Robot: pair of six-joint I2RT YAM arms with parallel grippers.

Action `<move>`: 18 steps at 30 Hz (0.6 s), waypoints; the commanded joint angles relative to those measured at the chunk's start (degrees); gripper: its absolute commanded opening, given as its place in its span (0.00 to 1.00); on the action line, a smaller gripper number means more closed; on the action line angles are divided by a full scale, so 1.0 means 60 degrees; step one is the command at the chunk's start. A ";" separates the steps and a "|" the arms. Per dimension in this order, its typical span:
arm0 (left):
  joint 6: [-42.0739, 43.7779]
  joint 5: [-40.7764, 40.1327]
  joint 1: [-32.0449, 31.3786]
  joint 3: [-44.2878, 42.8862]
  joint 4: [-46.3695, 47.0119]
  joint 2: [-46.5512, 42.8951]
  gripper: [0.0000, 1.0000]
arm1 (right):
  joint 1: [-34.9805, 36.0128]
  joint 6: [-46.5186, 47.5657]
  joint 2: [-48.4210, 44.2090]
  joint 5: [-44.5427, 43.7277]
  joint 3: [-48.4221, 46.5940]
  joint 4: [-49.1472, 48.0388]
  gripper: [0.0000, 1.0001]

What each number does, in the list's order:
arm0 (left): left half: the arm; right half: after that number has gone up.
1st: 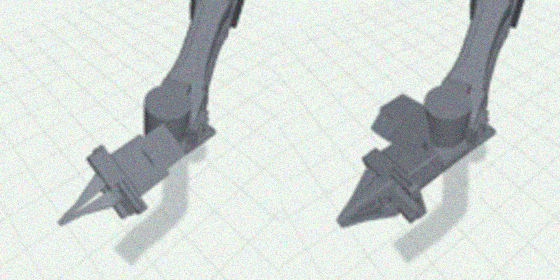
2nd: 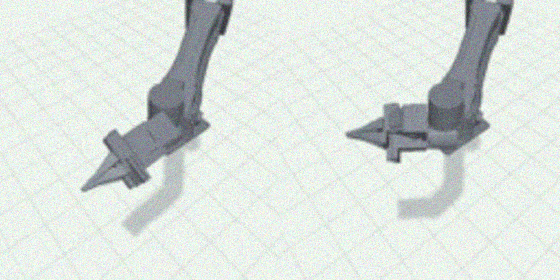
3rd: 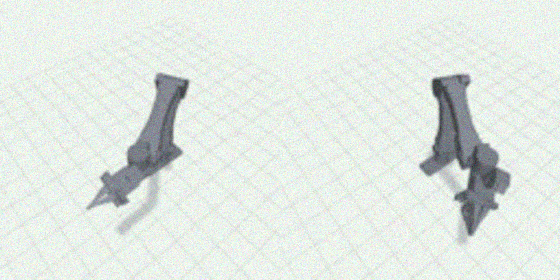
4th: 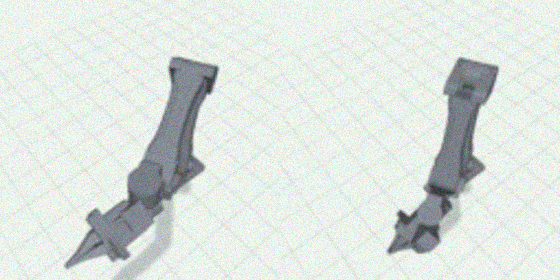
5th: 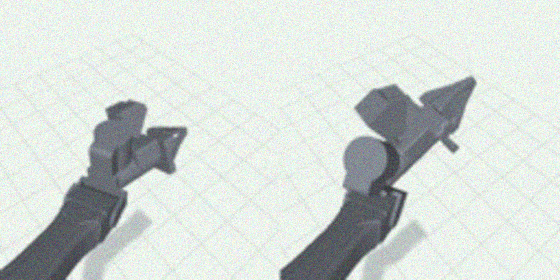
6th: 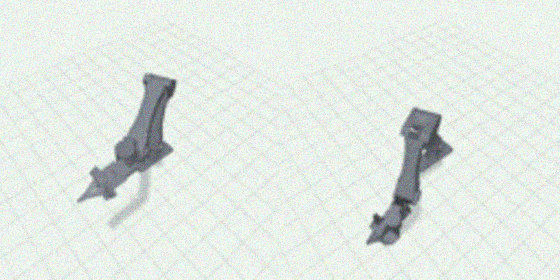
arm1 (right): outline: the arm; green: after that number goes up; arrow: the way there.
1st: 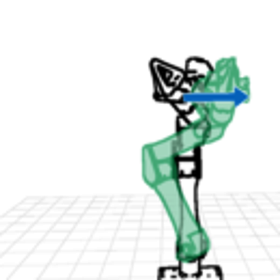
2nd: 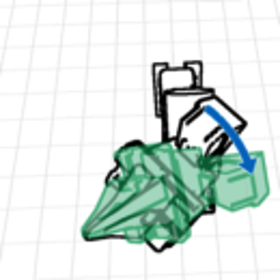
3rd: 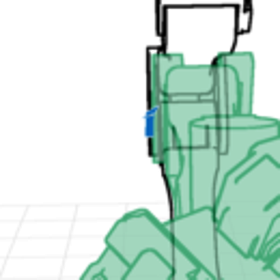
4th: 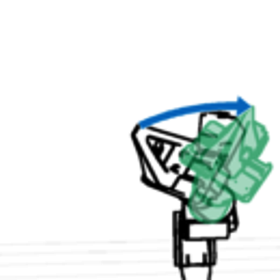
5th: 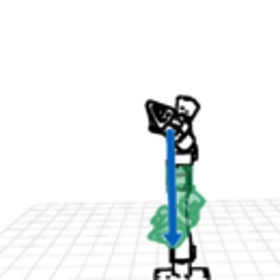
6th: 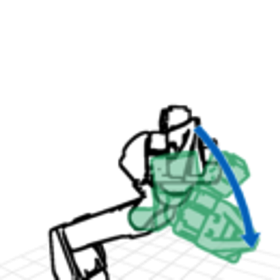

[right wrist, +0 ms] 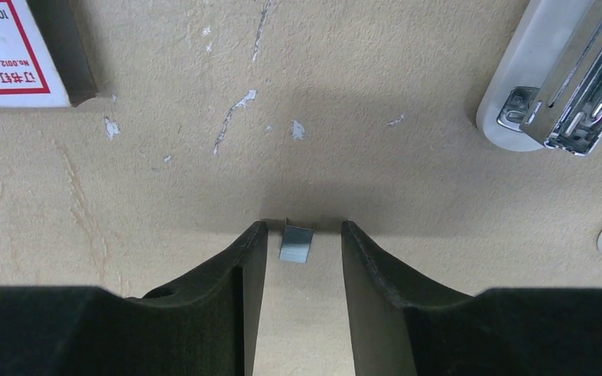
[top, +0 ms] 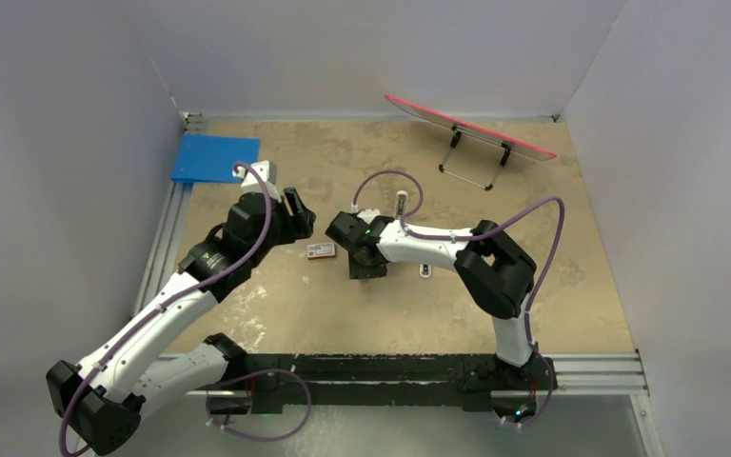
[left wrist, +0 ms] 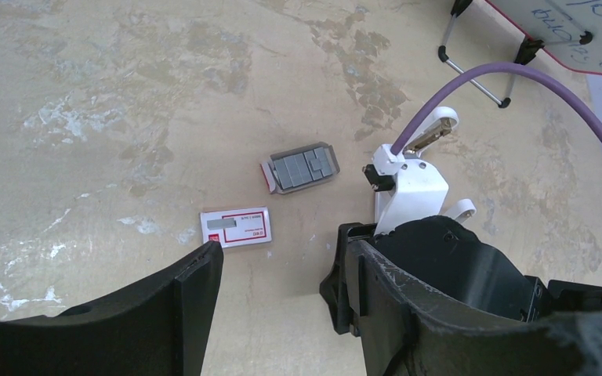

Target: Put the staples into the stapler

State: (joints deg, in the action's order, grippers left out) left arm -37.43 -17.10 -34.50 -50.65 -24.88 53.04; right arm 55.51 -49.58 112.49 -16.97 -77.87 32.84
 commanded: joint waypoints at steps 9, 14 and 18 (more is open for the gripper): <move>-0.0090 -0.0067 0.0070 0.0063 0.0310 0.0022 0.60 | 0.0050 -0.0142 -0.0265 0.0284 0.0276 0.0302 0.31; -0.0104 -0.0079 0.0069 0.0062 0.0309 0.0007 0.60 | 0.0043 -0.0092 -0.0323 0.0425 0.0278 0.0228 0.24; -0.0119 -0.0052 0.0069 0.0063 0.0309 0.0004 0.60 | 0.0037 -0.0071 -0.0330 0.0476 0.0231 0.0272 0.23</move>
State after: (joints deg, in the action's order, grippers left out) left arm -37.45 -17.17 -34.50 -50.65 -24.91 53.32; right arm 55.51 -49.89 112.01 -15.46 -77.21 33.19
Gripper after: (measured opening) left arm 0.600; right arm 0.226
